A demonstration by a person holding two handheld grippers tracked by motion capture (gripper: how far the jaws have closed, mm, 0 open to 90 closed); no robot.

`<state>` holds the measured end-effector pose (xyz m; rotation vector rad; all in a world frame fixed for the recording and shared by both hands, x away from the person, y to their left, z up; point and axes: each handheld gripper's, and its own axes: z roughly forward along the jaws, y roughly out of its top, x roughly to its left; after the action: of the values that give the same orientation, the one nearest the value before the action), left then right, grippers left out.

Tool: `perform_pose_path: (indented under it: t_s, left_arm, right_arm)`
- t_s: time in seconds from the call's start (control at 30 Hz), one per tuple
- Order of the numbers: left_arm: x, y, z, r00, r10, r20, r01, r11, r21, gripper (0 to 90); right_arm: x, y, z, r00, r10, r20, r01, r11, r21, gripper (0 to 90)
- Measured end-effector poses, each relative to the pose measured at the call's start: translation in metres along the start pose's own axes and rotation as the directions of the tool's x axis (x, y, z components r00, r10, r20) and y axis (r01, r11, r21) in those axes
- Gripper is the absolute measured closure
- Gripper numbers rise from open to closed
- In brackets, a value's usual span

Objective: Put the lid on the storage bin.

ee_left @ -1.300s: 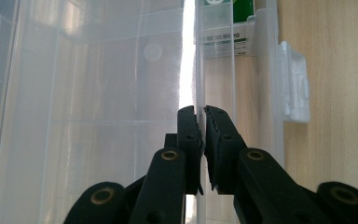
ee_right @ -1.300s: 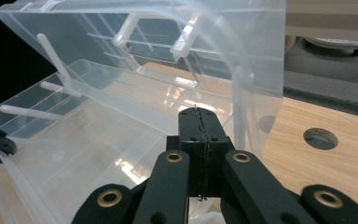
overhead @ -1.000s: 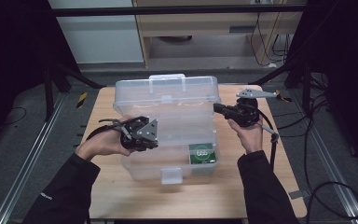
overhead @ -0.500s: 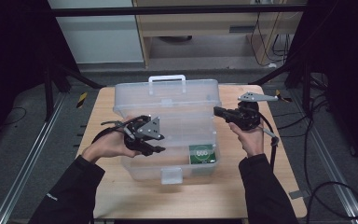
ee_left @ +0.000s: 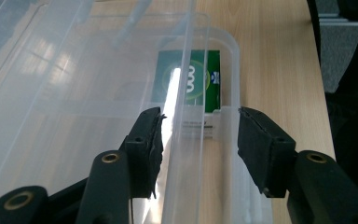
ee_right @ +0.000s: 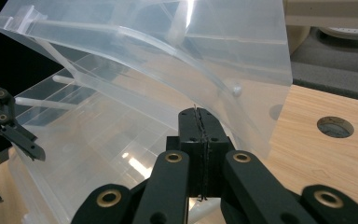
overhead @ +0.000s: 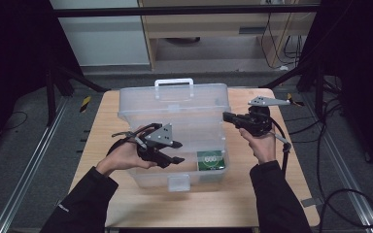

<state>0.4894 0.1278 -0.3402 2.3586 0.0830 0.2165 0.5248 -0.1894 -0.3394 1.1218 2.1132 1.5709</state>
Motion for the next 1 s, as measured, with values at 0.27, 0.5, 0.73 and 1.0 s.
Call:
perform_pose_path:
  t_s: [0.27,0.5,0.73,1.0]
  left_arm:
    - [-0.006,-0.006,0.004,0.997,-0.073,-0.025,0.07,0.9905,-0.119,45.7]
    - [-0.009,-0.014,-0.002,0.9851,-0.164,-0.051,0.148,0.9619,-0.23,45.7]
    - [-0.01,-0.027,-0.018,0.9581,-0.275,-0.081,0.233,0.9123,-0.337,45.7]
    - [-0.01,-0.046,-0.037,0.9283,-0.351,-0.123,0.277,0.8745,-0.398,46.8]
  right_arm:
    - [0.001,0.0,-0.001,1.0,-0.003,-0.001,0.003,1.0,0.007,90.0]
    - [0.001,0.0,-0.002,1.0,-0.004,-0.005,0.004,1.0,0.004,90.0]
    - [0.003,0.0,-0.004,0.9999,-0.005,-0.014,0.005,1.0,0.009,90.0]
    - [0.009,-0.001,-0.007,0.9997,-0.018,-0.015,0.019,1.0,0.022,90.0]
